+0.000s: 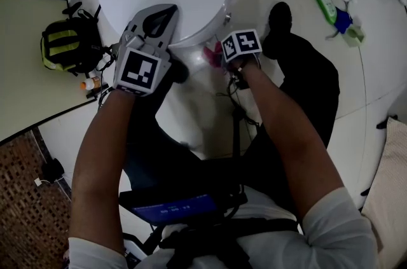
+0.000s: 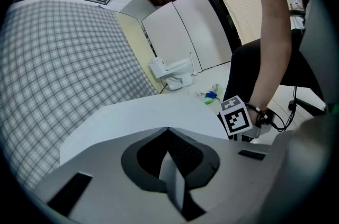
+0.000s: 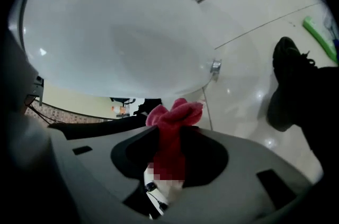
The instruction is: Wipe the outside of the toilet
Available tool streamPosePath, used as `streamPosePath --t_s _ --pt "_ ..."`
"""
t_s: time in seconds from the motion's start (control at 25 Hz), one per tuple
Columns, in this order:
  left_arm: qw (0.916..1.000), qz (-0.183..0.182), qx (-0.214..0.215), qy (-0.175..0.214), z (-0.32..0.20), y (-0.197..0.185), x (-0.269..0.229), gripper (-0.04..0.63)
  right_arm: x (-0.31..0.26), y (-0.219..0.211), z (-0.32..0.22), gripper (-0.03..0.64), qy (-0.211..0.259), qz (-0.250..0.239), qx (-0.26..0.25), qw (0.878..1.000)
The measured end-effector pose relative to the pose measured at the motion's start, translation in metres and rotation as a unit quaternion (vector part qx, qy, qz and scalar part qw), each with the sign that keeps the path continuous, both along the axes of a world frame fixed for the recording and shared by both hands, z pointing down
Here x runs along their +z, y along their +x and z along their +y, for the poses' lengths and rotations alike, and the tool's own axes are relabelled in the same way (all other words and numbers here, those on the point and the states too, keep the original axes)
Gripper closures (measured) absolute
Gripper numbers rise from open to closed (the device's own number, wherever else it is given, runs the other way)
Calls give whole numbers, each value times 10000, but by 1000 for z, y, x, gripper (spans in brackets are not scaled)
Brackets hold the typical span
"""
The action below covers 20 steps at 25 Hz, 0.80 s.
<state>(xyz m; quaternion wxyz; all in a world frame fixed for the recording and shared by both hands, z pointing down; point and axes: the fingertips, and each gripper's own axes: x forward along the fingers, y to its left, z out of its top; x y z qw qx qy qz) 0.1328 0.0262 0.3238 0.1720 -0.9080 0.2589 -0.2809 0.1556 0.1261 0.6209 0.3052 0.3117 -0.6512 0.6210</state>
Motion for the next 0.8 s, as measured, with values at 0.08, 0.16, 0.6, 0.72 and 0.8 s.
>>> streamPosePath --t_s 0.08,0.16,0.6,0.72,0.8 --pt "10000 -5 -11 -8 0 0 0 615 1 26 -15 477 94 203 166 9996" --pt "10000 4 -11 -15 0 1 0 615 1 53 -31 477 198 413 379 9982" --pt "9999 10 -53 -89 -3 1 -2 615 -6 134 -103 477 416 73 2438 9689" --pt "9999 23 -89 -123 -3 -1 -3 615 -7 126 -116 476 540 -239 2625 9631" --pt "9998 24 -88 -149 -3 -1 -3 615 -6 119 -120 476 580 -367 2663 9614"
